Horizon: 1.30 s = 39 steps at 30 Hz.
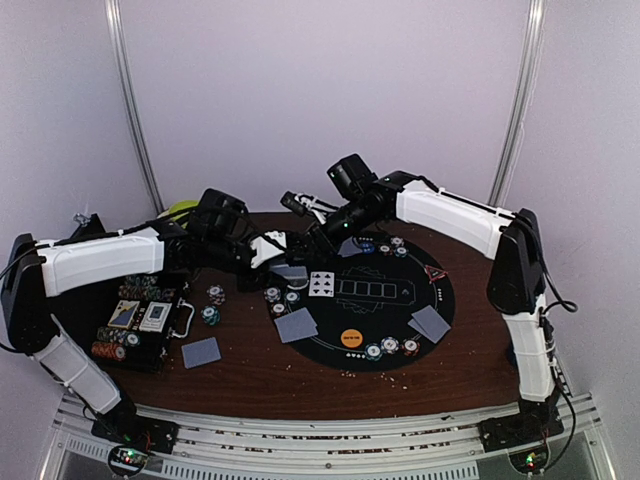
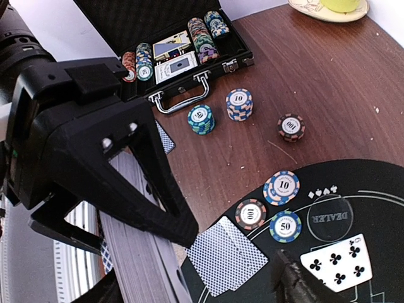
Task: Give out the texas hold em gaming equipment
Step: Pick up the poker card from the face-down deck piles, then flop the poker card in the community card area.
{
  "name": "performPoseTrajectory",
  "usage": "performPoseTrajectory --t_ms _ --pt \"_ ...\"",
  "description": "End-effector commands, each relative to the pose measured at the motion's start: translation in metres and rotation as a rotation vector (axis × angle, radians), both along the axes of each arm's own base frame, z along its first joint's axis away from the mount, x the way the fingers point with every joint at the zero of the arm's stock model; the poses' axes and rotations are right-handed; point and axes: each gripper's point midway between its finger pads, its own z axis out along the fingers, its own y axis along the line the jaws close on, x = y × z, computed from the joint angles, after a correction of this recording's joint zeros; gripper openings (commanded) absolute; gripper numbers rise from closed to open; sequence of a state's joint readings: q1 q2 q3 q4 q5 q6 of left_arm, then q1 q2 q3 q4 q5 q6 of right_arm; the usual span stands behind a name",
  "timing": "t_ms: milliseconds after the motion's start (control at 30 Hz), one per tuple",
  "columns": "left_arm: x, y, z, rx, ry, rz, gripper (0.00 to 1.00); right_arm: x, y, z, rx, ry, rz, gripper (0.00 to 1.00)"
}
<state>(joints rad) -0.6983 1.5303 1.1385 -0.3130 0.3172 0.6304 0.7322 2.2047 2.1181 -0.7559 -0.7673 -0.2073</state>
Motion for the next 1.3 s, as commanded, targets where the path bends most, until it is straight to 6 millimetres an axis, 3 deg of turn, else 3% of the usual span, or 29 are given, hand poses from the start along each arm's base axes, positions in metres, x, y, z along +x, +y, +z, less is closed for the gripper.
performPoseTrajectory --t_ms 0,200,467,600,733,967,1200,1267 --pt "-0.003 -0.009 0.012 -0.037 -0.026 -0.043 0.07 0.022 -0.021 0.009 0.004 -0.033 -0.074 0.68" --pt "-0.003 -0.009 0.012 -0.039 -0.028 -0.041 0.07 0.018 -0.027 0.013 0.007 -0.039 -0.046 0.5" --pt "0.003 -0.008 0.01 -0.032 -0.042 -0.013 0.07 -0.011 -0.027 0.026 0.043 0.012 0.096 0.21" --pt "0.006 -0.007 0.009 -0.029 -0.047 0.001 0.07 -0.015 -0.033 0.031 0.025 -0.012 0.105 0.14" --pt "0.007 -0.006 0.009 -0.029 -0.05 0.005 0.07 -0.021 -0.039 0.035 0.012 -0.027 0.12 0.0" --pt "0.009 -0.005 0.01 -0.029 -0.057 0.015 0.07 -0.027 -0.052 0.039 -0.019 -0.059 0.123 0.0" --pt "0.01 -0.005 0.011 -0.031 -0.058 0.02 0.07 -0.013 -0.078 0.062 -0.028 -0.14 0.04 0.0" --pt "0.01 -0.005 0.011 -0.032 -0.059 0.021 0.07 -0.009 -0.088 0.059 -0.051 -0.151 0.007 0.0"
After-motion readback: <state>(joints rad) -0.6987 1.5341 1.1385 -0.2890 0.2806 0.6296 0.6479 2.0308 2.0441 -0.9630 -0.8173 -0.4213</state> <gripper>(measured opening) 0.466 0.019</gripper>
